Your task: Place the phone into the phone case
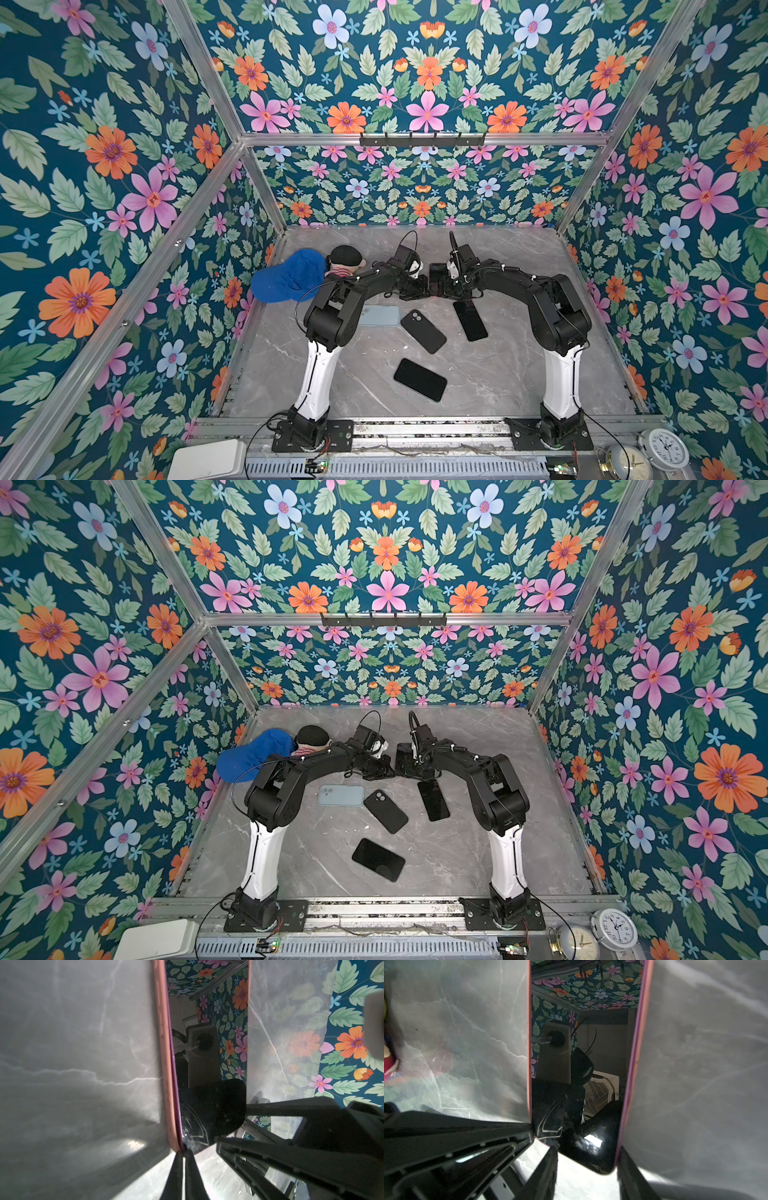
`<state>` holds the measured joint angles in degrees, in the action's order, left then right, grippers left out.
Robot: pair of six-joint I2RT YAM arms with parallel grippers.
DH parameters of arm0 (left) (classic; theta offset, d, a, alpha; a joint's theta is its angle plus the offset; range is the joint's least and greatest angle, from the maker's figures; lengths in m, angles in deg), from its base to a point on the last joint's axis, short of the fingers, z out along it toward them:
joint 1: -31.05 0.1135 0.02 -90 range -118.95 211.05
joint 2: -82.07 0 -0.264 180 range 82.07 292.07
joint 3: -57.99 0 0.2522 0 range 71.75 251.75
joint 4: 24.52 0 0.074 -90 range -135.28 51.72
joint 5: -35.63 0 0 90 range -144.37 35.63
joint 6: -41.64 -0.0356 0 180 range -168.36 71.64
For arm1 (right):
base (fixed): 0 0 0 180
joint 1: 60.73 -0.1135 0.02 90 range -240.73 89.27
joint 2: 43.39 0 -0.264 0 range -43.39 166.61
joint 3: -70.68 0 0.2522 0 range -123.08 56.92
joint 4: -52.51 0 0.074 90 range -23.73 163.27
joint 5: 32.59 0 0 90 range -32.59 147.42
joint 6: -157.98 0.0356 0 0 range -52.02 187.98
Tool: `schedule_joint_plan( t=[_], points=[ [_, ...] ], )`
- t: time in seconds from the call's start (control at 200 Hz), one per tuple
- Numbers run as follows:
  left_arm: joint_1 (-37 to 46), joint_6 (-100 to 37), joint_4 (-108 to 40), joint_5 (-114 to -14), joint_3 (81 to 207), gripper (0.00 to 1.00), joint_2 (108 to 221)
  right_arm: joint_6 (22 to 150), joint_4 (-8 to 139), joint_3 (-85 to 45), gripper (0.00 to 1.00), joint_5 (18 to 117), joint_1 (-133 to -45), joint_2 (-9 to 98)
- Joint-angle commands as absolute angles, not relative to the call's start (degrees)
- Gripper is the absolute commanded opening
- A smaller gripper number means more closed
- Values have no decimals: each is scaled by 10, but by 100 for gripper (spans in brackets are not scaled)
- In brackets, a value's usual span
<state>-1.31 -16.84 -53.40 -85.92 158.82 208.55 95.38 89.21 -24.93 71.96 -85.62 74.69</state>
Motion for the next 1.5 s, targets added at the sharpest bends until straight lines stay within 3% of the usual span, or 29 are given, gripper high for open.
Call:
schedule_joint_plan(
  t=[0.0, 0.325, 0.63, 0.825, 1.495],
  points=[
    [-16, -176, -581, -778, 1588, 9, 2103, 954, 878, -255, 44, 733, -858, 751],
    [-18, -186, -589, -747, 1589, 23, 2075, 950, 894, -257, 43, 715, -853, 735],
    [-17, -179, -567, -767, 1580, 29, 2056, 955, 892, -248, 43, 712, -847, 722],
    [-8, -160, -519, -800, 1557, 34, 2048, 963, 891, -246, 37, 708, -844, 725],
    [-1, -126, -458, -871, 1564, 33, 2085, 967, 867, -249, 15, 737, -842, 750]
  ],
)
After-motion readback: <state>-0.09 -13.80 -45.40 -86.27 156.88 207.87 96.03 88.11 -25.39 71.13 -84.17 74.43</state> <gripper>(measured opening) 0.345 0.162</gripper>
